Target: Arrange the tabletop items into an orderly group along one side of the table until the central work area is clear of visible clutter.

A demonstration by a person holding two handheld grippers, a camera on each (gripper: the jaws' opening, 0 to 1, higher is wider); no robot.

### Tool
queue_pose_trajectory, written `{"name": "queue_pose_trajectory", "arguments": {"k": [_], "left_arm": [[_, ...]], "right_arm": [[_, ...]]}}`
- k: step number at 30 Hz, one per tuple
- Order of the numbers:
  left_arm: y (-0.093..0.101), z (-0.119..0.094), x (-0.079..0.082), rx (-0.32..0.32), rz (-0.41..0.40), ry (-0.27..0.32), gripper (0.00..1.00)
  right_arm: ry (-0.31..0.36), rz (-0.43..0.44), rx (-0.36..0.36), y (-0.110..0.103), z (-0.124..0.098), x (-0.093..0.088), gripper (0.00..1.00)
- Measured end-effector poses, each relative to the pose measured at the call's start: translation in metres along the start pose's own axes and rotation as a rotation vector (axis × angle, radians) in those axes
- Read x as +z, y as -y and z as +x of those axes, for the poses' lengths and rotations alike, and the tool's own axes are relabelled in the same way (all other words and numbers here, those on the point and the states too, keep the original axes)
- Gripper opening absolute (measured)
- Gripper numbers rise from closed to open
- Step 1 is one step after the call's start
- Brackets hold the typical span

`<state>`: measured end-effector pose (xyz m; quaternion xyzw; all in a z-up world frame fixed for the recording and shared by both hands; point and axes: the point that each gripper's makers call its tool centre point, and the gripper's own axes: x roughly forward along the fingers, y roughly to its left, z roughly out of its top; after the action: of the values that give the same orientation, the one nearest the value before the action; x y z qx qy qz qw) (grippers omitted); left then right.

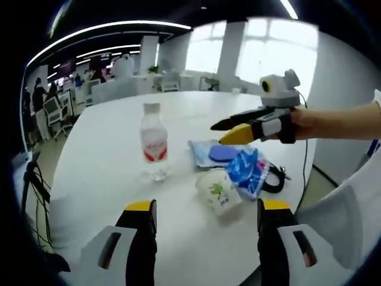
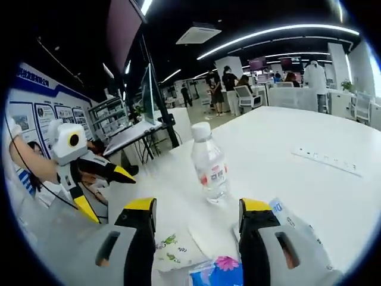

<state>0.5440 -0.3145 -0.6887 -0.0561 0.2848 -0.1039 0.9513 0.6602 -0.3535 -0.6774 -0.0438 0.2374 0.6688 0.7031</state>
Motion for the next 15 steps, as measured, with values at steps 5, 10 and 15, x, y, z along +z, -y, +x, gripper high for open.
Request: {"name": "queue_pose_trajectory", "arguments": {"k": [5,10,15], "left_arm": [[0.001,0.005,0.003,-0.026,0.016,0.0,0.65],[0.005,0.008,0.002,-0.048,0.011,0.008,0.65],[0.007,0.009,0.001,-0.065,0.013,0.004,0.65]], "right_arm": [[0.003,0.01,-0.026,-0.001,-0.009,0.0,0.53],[-0.005,0.037,-0.049,-0.002,-0.014,-0.008,0.53],[-0.022,0.055,-0.053,-0.01,-0.014,-0.018,0.53]]}}
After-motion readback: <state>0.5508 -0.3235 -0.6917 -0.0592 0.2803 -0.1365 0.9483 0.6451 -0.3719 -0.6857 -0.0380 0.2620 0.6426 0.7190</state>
